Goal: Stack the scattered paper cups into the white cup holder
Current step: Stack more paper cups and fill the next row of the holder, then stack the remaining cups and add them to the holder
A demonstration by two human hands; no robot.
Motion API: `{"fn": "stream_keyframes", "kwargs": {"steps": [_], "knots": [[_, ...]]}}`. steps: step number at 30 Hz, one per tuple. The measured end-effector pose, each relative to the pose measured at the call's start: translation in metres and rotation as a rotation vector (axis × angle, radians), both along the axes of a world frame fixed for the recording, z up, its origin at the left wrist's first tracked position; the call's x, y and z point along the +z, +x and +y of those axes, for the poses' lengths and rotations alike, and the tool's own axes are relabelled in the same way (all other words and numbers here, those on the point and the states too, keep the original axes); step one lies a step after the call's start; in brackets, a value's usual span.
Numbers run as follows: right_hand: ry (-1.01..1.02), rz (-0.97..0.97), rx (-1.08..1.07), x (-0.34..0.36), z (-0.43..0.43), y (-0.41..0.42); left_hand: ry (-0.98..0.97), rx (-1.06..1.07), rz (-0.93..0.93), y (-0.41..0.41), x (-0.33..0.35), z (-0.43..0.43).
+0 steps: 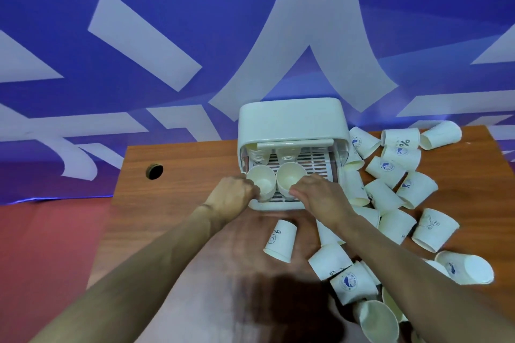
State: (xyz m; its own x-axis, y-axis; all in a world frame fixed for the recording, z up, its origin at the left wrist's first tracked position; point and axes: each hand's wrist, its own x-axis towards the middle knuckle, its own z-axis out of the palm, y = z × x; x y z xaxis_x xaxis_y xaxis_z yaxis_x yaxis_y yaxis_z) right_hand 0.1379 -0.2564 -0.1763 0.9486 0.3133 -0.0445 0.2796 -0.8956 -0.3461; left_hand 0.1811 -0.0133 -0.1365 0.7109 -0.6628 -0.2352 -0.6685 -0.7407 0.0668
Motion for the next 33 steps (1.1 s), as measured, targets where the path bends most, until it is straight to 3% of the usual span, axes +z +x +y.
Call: {"fn": "stream_keyframes", "kwargs": {"steps": [5,12,20,24,33], "knots": [[0.010,-0.032,-0.037,0.003,0.011,0.004,-0.014,0.038,-0.001,-0.002,-0.004,-0.004],[-0.243,-0.100,0.014,0.011,0.012,0.000,0.073,0.067,-0.088,-0.007,-0.013,-0.008],[-0.264,-0.139,-0.127,0.017,-0.030,0.015,0.009,0.140,-0.090,0.018,-0.010,-0.011],[-0.243,-0.073,-0.217,0.016,-0.035,0.031,-0.078,0.143,-0.049,0.018,-0.012,-0.005],[0.041,0.138,-0.342,-0.017,-0.028,0.067,-0.189,0.095,-0.066,0.009,-0.013,0.005]]}}
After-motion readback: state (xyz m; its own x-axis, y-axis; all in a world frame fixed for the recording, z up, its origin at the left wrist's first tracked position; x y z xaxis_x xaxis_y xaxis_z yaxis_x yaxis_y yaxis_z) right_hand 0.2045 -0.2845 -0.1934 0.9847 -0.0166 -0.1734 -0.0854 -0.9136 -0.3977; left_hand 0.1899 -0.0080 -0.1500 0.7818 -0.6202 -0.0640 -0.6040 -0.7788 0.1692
